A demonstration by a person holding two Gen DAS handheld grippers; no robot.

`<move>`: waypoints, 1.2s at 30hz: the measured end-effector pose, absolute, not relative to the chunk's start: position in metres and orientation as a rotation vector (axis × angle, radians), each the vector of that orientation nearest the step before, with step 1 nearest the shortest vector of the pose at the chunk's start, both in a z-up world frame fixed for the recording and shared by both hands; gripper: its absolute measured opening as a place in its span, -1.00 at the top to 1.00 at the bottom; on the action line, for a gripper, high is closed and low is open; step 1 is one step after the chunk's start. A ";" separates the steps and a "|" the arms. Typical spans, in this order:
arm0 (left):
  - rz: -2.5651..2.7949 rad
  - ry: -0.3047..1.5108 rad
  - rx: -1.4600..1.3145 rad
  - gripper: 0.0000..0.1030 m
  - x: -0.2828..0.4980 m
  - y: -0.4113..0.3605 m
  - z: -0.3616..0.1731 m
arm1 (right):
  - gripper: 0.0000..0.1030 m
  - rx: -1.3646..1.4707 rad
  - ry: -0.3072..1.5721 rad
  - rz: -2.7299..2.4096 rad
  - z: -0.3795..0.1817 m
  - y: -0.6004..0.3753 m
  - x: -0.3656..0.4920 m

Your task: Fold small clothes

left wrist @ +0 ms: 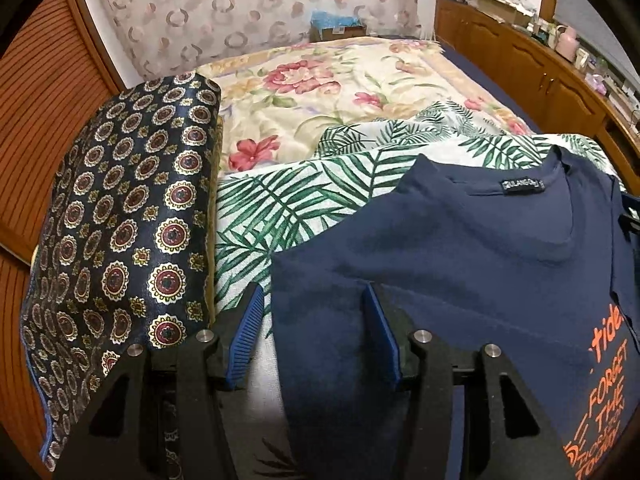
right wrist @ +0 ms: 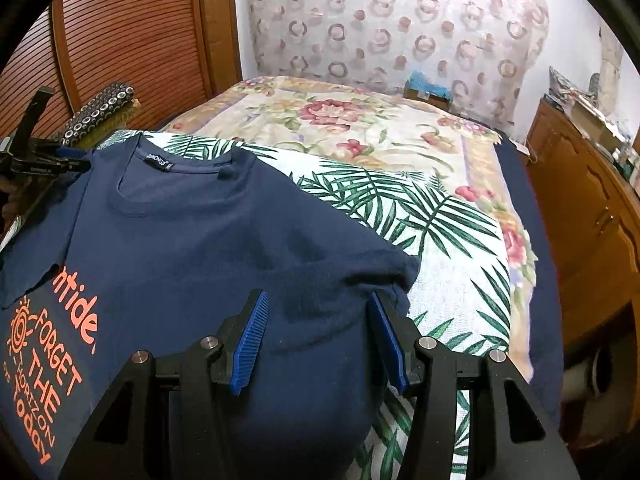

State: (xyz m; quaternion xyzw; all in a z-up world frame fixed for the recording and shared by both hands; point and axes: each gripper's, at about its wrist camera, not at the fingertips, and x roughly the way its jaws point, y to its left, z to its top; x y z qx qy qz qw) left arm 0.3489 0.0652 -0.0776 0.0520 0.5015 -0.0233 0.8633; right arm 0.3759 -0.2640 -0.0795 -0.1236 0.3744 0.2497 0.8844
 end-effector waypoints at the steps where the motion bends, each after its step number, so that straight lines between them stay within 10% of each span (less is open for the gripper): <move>1: -0.059 1.051 0.101 -0.03 0.347 0.066 -0.078 | -0.06 -0.256 0.779 0.521 -0.080 -0.264 0.376; 8: -0.155 1.028 0.083 0.86 0.329 0.065 -0.073 | -0.06 -0.200 0.804 0.534 -0.077 -0.270 0.381; 33: -0.216 0.775 0.075 0.89 0.241 0.065 -0.014 | -0.05 -0.137 0.841 0.402 -0.081 -0.258 0.396; 36: -0.225 0.764 0.070 0.89 0.230 0.063 -0.014 | 0.54 -0.170 0.829 0.430 -0.081 -0.248 0.390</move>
